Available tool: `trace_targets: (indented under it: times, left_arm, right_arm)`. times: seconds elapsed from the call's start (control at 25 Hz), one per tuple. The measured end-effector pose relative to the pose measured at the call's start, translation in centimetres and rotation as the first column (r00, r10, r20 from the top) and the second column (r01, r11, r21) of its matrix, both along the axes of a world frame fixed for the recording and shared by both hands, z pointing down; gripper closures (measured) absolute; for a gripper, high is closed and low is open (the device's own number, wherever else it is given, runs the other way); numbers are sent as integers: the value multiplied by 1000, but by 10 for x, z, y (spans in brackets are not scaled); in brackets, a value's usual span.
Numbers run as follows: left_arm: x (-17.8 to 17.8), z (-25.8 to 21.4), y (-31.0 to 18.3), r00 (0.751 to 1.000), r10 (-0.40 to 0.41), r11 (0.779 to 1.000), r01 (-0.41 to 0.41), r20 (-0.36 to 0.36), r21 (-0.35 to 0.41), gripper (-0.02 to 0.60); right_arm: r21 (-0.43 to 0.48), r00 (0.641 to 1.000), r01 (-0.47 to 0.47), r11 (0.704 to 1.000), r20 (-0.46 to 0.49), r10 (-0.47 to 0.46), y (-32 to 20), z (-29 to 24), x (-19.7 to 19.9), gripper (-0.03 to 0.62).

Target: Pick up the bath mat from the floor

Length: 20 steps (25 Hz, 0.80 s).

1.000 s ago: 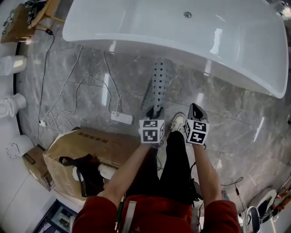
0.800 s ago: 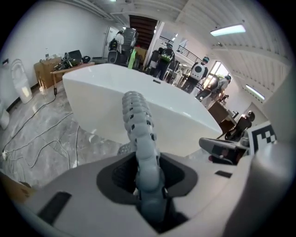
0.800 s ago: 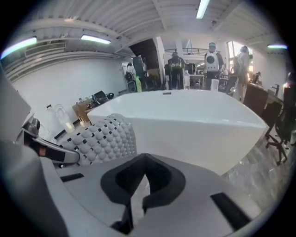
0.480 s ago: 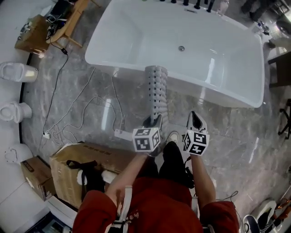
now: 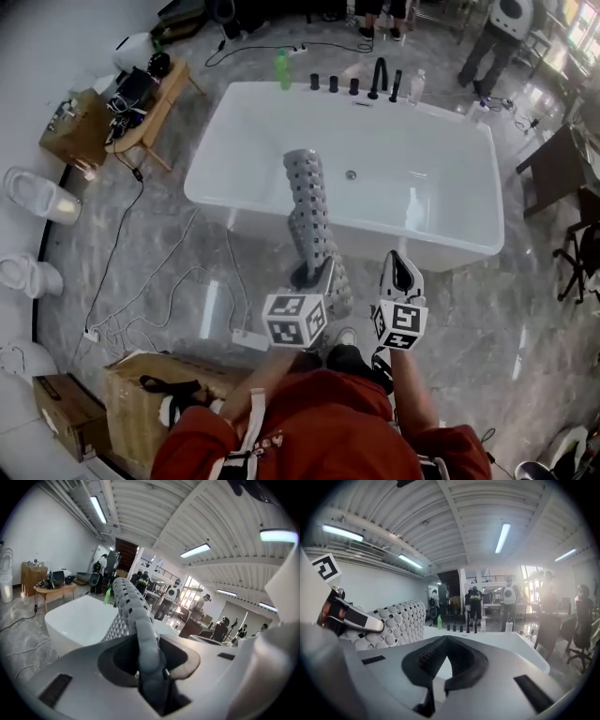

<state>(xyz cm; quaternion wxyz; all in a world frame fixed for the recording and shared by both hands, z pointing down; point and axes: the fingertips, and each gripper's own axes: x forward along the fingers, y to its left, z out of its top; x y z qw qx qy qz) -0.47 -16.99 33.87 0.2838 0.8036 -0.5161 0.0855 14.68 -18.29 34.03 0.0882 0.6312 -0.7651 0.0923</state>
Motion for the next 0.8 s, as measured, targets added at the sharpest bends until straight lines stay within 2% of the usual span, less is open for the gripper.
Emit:
trace_targets:
  times: [0.16,0.36,0.6,0.8]
  left_arm:
    - [-1,-59,-15,1000,-9,989,10,-4,144,453]
    - [-5,-123,-29,1000,-25,950,29,-18,311,453]
    - [-6,-179,-32,1000,-30,881,23,8,472,453]
    - [-9,-226,-32,996,-66,800,22,51,599,452]
  right_arm:
    - [126,1000,-4,992,-16,6,-4,-55,0,582]
    - [281,1000,-3,960,-12,7,-9,-125,-2,582]
    - [463,998,-28,886,-29,47,-5,-204,0,582]
    - [544,997,-41,838,-32,70,0,-252,6,582]
